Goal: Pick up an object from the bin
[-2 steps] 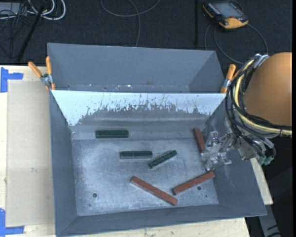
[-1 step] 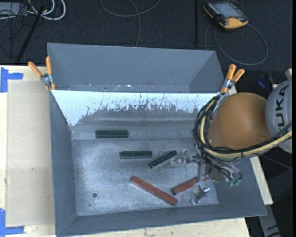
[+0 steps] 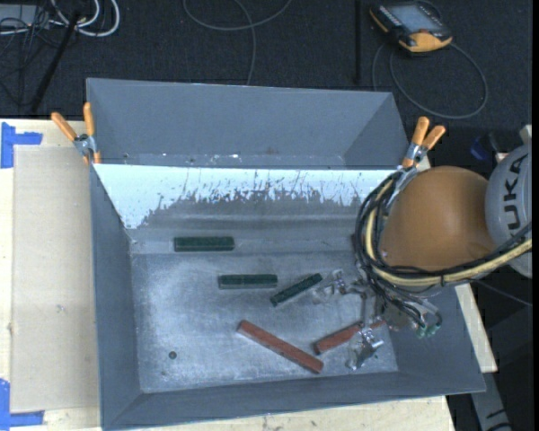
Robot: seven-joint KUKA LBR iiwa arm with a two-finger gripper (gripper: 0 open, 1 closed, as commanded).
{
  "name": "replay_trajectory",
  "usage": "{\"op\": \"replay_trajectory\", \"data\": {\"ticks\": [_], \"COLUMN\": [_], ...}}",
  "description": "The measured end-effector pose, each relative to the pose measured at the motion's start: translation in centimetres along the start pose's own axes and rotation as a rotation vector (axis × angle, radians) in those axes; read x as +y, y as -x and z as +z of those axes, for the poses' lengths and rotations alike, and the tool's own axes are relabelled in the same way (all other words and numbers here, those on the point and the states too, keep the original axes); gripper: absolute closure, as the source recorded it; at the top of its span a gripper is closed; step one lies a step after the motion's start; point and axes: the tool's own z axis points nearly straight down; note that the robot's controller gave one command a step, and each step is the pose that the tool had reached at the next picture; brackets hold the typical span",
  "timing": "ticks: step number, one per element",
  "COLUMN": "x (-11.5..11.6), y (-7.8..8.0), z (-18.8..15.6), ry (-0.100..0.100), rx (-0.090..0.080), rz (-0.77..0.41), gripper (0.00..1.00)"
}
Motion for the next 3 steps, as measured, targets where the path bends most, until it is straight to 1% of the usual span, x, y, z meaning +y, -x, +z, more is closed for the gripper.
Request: {"op": "replay_trajectory", "data": {"ticks": [1, 2, 3], "x": [-3.5, -3.5, -1.1], "y": [0.7, 0.7, 0.8], "z": [9.0, 9.0, -3.4], "ry": [-0.002, -0.002, -0.001], "rx": [-0.003, -0.003, -0.002], "rz": [-0.134, -0.134, -0.069], "gripper": [1.00, 1.00, 1.00]}}
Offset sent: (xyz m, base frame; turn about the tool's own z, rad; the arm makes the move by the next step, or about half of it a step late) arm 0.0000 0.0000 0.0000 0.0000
